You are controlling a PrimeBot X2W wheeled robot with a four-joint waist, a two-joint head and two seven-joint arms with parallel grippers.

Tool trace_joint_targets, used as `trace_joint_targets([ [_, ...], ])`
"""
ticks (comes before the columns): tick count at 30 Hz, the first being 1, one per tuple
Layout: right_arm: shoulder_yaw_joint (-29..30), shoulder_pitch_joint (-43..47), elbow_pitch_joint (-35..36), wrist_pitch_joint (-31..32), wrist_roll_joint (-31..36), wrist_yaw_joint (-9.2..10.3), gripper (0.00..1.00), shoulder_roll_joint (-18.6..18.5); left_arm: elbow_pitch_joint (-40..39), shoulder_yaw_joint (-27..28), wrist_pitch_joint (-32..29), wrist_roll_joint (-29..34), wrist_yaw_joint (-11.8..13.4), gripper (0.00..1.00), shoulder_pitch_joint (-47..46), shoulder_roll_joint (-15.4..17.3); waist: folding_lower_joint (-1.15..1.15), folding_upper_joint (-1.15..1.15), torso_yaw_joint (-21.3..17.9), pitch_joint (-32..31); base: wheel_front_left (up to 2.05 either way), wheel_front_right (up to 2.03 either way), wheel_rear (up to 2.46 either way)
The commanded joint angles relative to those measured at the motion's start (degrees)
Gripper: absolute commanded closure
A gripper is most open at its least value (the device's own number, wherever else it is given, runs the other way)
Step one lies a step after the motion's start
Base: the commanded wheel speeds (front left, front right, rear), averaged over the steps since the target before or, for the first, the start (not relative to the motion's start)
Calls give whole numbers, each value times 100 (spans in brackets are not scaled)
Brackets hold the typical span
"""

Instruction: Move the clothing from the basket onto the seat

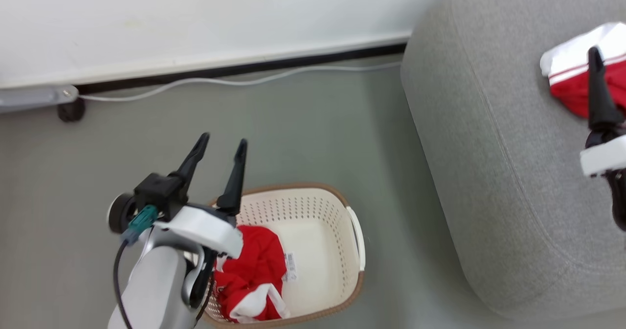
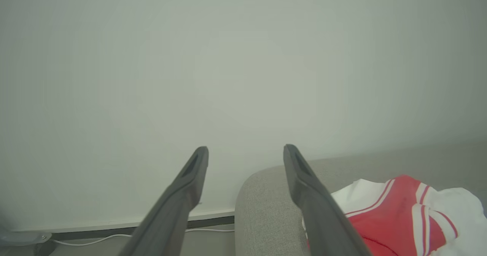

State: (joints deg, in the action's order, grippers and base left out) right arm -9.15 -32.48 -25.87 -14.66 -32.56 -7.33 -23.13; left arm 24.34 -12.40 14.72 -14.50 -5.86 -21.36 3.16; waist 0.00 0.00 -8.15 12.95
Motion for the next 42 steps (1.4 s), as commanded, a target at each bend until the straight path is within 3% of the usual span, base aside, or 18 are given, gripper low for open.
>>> trace_joint_targets([
  [1,-103,195,196,-34,55,-16,0,-52,-183,285,28,58,75,0,70,78,0,0,201,-327,0,0,0],
  [19,-351,1807,617,-34,439,-16,0,460,-682,1792,28,431,429,0,1619,19,0,0,490,-1176,0,0,0],
  [32,-376,2289,642,-34,695,-16,0,737,-882,1903,28,468,402,0,2154,-25,0,0,433,-1248,0,0,0],
  [42,-315,2094,787,-34,724,-16,0,751,-687,1538,28,251,439,0,2129,-27,0,0,352,-1083,0,0,0],
])
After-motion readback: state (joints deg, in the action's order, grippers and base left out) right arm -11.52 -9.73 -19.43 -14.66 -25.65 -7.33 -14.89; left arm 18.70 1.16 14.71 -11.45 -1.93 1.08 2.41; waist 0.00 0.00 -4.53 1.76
